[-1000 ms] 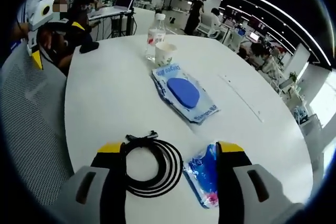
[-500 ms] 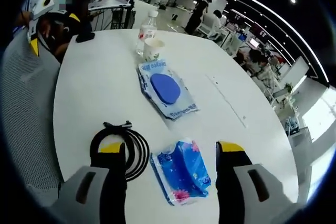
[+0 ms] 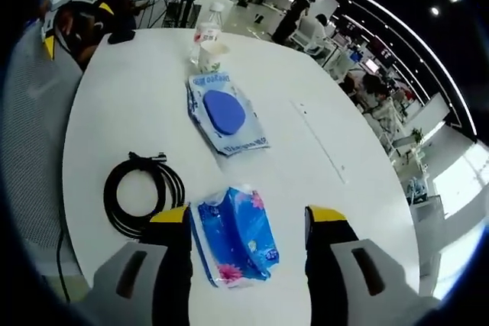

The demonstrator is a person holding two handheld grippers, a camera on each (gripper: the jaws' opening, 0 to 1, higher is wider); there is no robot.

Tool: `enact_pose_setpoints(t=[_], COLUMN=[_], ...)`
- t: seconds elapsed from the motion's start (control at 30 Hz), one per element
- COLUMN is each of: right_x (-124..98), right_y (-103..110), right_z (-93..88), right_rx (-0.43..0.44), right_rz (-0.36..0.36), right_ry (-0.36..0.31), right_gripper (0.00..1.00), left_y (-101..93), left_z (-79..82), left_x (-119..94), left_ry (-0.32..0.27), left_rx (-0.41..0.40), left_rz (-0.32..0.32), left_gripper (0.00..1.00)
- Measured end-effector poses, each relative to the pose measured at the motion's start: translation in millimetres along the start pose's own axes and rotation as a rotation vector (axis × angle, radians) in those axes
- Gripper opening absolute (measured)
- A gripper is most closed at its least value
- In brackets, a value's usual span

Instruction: Arrange the tabletop items into an orderly group along one side of the table until the central work area is clear of visible clutter.

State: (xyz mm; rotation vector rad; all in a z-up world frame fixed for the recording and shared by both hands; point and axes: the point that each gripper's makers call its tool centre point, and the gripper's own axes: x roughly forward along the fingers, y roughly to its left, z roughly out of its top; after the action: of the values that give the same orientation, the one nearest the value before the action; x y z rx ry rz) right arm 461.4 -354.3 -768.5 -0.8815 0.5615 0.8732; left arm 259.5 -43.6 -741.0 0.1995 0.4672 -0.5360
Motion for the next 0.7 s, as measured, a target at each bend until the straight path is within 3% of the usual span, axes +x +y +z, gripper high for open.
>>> enact_pose_setpoints(t=[0.7], right_x=[30.7], right_y=[3.7], right_z=[-36.0], right_rx=[-0.053], right_rz=[0.031], right_ry=[0.081], right_gripper=[0.34], left_y=[-1.2], left_z=[-2.5], left_x=[1.3], left_ry=[0.016], left_rx=[-0.005], left_rz=[-0.007], left_gripper=[0.96])
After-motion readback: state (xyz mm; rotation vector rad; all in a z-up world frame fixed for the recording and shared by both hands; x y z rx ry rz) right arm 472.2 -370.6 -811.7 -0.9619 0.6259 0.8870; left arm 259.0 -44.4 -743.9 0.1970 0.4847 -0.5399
